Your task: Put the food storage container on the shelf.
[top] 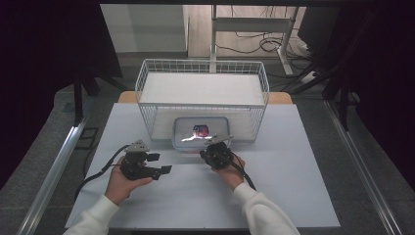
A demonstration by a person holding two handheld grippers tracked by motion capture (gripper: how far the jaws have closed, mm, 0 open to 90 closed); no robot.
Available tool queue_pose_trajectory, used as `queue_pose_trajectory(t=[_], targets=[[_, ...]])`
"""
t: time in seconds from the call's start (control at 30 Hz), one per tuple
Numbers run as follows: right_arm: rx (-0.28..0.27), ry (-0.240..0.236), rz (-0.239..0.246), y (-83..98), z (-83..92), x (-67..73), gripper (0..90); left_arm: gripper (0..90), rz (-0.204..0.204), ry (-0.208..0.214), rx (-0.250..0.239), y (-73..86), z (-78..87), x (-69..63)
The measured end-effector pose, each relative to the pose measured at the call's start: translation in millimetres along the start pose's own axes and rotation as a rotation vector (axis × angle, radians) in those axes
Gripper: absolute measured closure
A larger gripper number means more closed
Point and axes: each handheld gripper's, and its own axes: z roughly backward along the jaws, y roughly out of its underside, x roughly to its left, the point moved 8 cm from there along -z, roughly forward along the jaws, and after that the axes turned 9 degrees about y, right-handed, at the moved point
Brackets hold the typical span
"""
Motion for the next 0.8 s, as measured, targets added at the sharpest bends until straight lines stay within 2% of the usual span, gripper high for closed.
queue_pose_trajectory(t=[0.3,0.6,0.8], targets=[[-0.022,0.002,-0.016,-10.8,-0.7,-4.9,89.3,26.6,0.000,-0.002,0.008,0.5,-0.5,0.7],[-0.019,0.025,-0.028,-18.1,-9.0,-11.4,89.3,26.5,0.004,0.002,0.000,-0.7,1.7,0.5],[-0.021,0.036,-0.058,-28.3,-21.3,-16.5,89.3,26.4,0.005,0.005,-0.007,-1.5,2.0,0.5]])
